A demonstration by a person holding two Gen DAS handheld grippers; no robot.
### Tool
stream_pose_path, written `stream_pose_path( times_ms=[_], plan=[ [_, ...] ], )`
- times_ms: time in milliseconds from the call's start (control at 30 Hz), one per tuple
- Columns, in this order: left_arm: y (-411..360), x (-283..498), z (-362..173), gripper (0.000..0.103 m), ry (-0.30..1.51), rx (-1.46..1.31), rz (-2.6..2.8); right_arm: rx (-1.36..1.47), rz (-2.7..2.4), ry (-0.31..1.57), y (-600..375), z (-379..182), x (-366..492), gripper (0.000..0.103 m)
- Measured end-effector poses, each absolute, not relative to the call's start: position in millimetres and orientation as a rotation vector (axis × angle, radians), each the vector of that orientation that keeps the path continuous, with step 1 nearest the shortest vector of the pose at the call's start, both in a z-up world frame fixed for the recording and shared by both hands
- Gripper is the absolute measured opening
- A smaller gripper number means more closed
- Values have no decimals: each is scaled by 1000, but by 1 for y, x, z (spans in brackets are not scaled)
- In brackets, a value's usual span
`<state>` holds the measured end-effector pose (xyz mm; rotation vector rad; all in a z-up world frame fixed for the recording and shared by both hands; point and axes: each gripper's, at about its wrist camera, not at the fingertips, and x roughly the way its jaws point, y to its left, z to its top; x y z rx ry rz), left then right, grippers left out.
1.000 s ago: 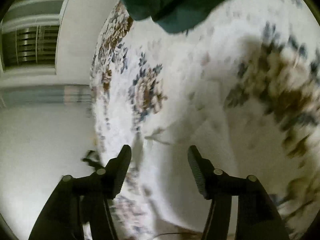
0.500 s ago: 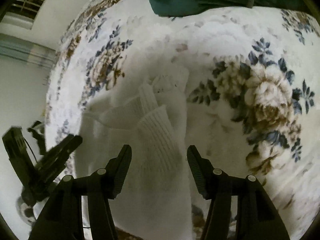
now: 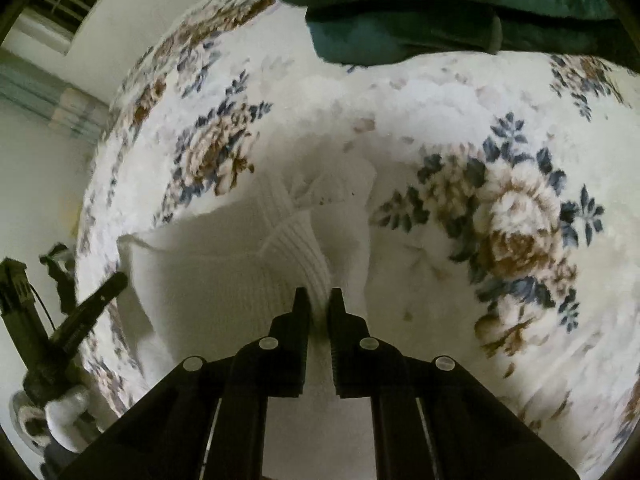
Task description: Fold small clothes
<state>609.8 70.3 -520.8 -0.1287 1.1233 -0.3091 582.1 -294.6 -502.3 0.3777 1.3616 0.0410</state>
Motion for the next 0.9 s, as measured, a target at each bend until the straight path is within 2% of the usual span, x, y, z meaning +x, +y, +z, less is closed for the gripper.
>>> stream_pose_path(
  times_ms=[33, 167, 200, 233, 300, 367, 400, 433, 500, 533, 567, 900],
  plan=[
    [70, 611, -526, 2, 1142, -133, -309, 378, 40, 1391, -295, -507, 586, 17],
    [70, 614, -536, 7, 1193, -155, -328, 390, 45, 1364, -300, -499, 588, 23],
    [72, 613, -534, 8, 1193, -179, -327, 380, 61, 1347, -300, -494, 589, 29],
    [75, 613, -531, 12, 1190, -208, -329, 371, 82, 1336, -298, -491, 590, 33],
    [81, 612, -525, 40, 1174, -239, -304, 325, 113, 1340, -290, -491, 596, 36],
    [82, 612, -521, 55, 1152, -248, -302, 258, 104, 1361, -283, -496, 603, 36],
    [78, 612, -521, 55, 1143, -229, -299, 239, 107, 1379, -279, -501, 606, 36],
    [74, 614, -523, 55, 1149, -211, -299, 226, 96, 1383, -277, -505, 608, 31],
    [62, 618, -530, 52, 1161, -164, -314, 204, 69, 1353, -276, -507, 610, 5],
    [55, 620, -534, 41, 1161, -129, -311, 203, 52, 1337, -277, -505, 611, 4],
    [51, 622, -536, 3, 1164, -108, -314, 218, 41, 1327, -280, -502, 610, 4],
    [94, 635, -522, 2, 1106, -280, -237, 383, 32, 1229, -311, -466, 641, 3]
  ],
)
